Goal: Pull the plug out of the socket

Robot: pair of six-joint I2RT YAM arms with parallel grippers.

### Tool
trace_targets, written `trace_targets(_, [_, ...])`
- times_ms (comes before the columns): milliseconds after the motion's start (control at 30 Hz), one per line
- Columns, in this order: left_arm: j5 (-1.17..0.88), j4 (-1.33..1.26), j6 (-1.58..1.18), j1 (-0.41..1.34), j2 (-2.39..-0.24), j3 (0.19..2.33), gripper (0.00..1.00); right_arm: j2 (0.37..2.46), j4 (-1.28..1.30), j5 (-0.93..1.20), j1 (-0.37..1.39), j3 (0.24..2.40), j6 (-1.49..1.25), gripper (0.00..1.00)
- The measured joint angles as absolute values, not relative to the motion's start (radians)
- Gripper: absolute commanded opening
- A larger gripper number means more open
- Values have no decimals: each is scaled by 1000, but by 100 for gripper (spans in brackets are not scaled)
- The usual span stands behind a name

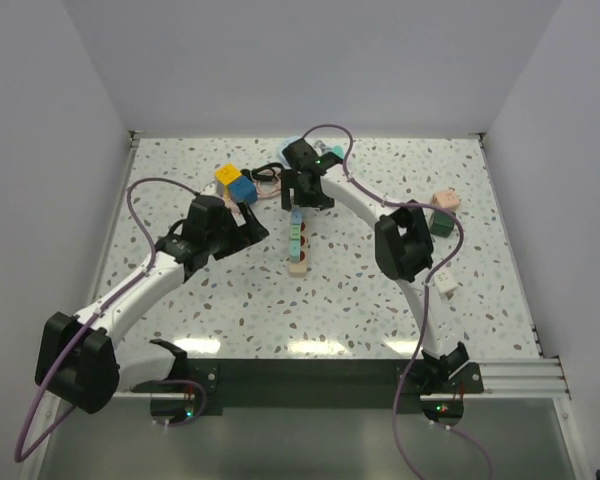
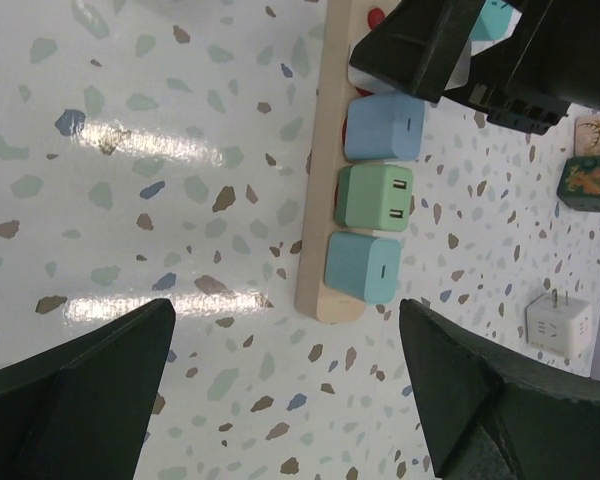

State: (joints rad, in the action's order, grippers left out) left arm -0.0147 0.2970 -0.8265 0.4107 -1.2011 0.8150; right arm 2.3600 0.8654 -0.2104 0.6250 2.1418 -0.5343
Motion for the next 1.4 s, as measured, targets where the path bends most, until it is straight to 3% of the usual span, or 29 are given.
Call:
trace_targets(67, [-22,292,-827,411,-1202,796,100,2373,856,-207,622,2147,-537,90])
trace_targets(167, [-30,274,-826,411,-1209,776,100,2389,849,-191,622,2152,-537,75])
trace_targets(200, [-33,265,-826,411,-1215,772,100,2391,846,-181,622,2154,-539,61])
trace_targets(300, [-46,233,-826,411,-1235,757,100,2393,836,-157,622,2157,-539,37])
trace_targets(333, [-50,224,-825,411,-1242,752,100,2392,829,-154,622,2151,-542,19])
trace_targets(367, [-54,218,-825,411,-1249,748,100,2382,815,-146,622,2133,-542,9])
trace_targets(433, [-67,194,-819,411,-1271,738,100,2355,776,-127,617,2083,-540,0])
trace_targets(733, [-161,3,-802,411,-1428,722,100,2182,600,170,523,1760,-533,0])
trace_targets(967, [-266,-176,-801,411,-1584,723,95,2172,481,435,443,1657,-562,0])
trace_targets(1400, [-338,-305,-781,416,-1733,787,74,2166,396,568,434,1591,-609,0])
